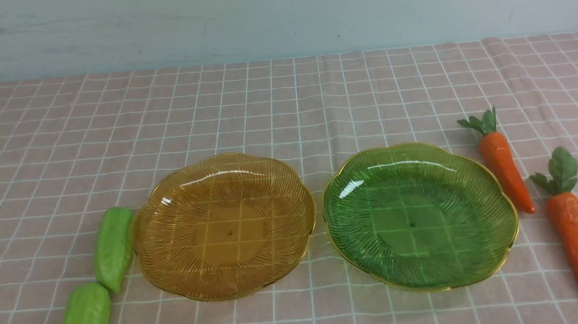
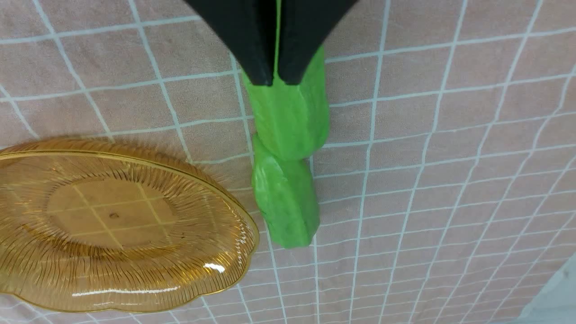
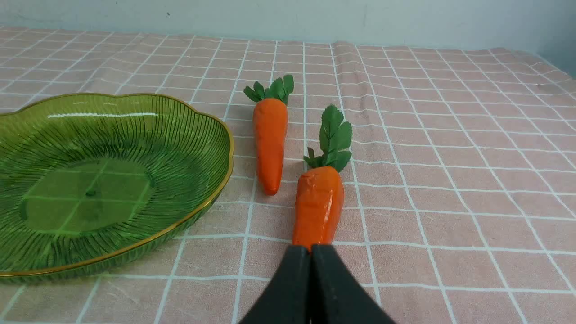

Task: Put different types of vegetables on the plate.
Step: 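Put the green cucumber next to the left plate into that plate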

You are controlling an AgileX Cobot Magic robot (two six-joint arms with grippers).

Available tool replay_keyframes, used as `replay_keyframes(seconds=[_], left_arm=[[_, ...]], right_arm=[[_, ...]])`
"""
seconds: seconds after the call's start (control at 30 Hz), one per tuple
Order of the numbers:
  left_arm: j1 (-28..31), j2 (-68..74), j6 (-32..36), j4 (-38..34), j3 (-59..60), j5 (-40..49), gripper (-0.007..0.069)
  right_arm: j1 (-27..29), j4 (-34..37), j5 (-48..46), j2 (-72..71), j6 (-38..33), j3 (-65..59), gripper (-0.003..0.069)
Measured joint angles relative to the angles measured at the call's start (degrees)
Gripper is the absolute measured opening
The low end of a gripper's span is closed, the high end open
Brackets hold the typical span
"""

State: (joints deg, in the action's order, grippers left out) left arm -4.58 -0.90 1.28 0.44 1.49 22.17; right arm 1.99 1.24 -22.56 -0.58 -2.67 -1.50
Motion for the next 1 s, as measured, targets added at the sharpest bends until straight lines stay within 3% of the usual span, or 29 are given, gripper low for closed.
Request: replay_keyframes(seconds=[0.6,0.77,0.9,1.0], left_arm=[[0.0,0.0,-0.1,0.1,0.1,-1.6,-0.0003],[0.0,0.0,-7.0,-9.8,0.3,-12.0,-0.0003],[0.0,0.0,-13.6,-22.0,0.3,-22.6,-0.0003],[0.0,0.0,-14.9,-28.2,0.3,-32.1,-0.0003]], right_arm=[[0.0,0.0,0.0,0.0,0.0,0.0,-0.0015],[0.0,0.0,0.0,0.0,0.0,0.0,-0.0015],[0.0,0.0,0.0,0.0,0.0,0.0,-0.0015],[0.0,0.0,0.0,0.0,0.0,0.0,-0.0015]])
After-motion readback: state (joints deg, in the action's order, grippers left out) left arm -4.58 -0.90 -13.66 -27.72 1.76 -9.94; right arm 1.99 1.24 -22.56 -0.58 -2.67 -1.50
